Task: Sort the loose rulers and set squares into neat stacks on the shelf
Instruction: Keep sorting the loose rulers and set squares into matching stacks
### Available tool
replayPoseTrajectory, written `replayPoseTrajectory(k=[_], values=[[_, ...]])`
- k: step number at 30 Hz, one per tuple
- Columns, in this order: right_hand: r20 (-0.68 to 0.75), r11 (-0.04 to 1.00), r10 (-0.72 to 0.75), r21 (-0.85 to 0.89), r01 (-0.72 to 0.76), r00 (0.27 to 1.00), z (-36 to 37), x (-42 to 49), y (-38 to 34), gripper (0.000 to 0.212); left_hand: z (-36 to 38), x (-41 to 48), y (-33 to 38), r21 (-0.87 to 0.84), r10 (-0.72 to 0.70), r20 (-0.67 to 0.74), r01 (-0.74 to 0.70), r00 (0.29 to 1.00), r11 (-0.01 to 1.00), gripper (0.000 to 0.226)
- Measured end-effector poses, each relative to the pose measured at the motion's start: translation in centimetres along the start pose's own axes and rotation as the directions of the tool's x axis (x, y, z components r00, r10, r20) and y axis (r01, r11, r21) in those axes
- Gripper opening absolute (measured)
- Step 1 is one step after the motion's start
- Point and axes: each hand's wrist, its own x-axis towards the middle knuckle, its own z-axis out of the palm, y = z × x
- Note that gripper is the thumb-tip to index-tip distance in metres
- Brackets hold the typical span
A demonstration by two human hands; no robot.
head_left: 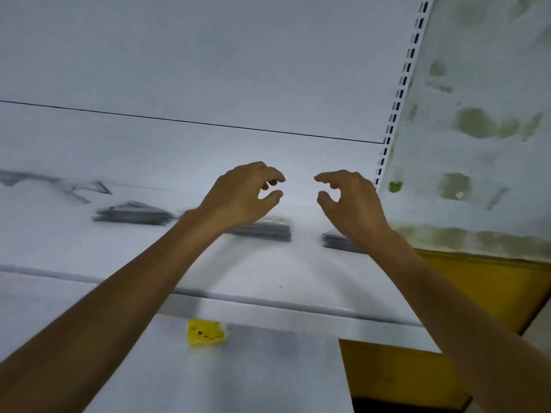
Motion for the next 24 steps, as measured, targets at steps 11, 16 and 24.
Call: replayPoseTrajectory(k=[11, 16, 24], values=[[0.217, 0.926, -0.321, 0.276, 0.257, 0.922, 14.9, 1.8, -23.7, 0.039, -17.3, -17.1, -16.7, 0.188, -0.353, -0.025, 0.351, 0.935, 0.917, 0.021], [0.281, 0.926, -0.329, 0.284, 0.249, 0.902, 20.5, 1.1, -30.6, 0.037, -23.0, -23.1, -22.0, 0.177, -0.402, -0.053, 0.405, 0.914, 0.897, 0.019], [0.375, 0.944, -0.309, 0.234, 0.233, 0.874, 26.5, 3.4, -35.6, 0.036, -26.9, -25.7, -30.0, 0.142, -0.417, -0.062, 0.421, 0.907, 0.896, 0.021]])
